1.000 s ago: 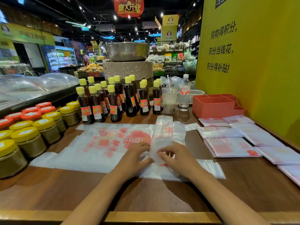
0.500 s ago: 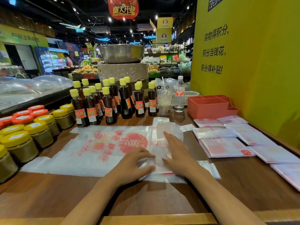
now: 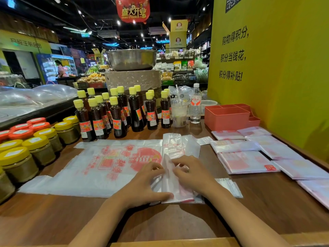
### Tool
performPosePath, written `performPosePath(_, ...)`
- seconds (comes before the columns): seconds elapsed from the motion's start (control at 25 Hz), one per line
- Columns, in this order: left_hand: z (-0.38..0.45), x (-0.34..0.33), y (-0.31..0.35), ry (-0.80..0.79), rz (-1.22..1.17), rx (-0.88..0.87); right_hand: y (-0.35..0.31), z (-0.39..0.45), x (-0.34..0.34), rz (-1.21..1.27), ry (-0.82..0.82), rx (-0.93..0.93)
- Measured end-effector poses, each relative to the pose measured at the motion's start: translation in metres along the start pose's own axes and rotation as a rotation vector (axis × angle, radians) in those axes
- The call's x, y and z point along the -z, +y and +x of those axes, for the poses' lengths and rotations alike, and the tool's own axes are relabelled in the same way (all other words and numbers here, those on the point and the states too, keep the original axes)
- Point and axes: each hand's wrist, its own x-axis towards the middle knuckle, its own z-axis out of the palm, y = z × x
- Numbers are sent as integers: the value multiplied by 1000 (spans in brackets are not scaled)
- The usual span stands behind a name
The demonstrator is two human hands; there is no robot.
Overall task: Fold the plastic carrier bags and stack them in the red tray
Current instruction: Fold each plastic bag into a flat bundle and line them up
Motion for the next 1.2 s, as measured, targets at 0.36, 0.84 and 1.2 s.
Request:
performPosePath(0.36, -5, 4, 7, -33, 34, -11, 2, 1, 4, 85, 89, 12)
performPosePath(0.84, -4, 0, 3, -58, 239, 21, 5, -3, 12, -313, 28, 21)
performPosePath(1.2, -1, -4, 0, -65, 339, 8, 4, -20, 1, -570, -395, -5)
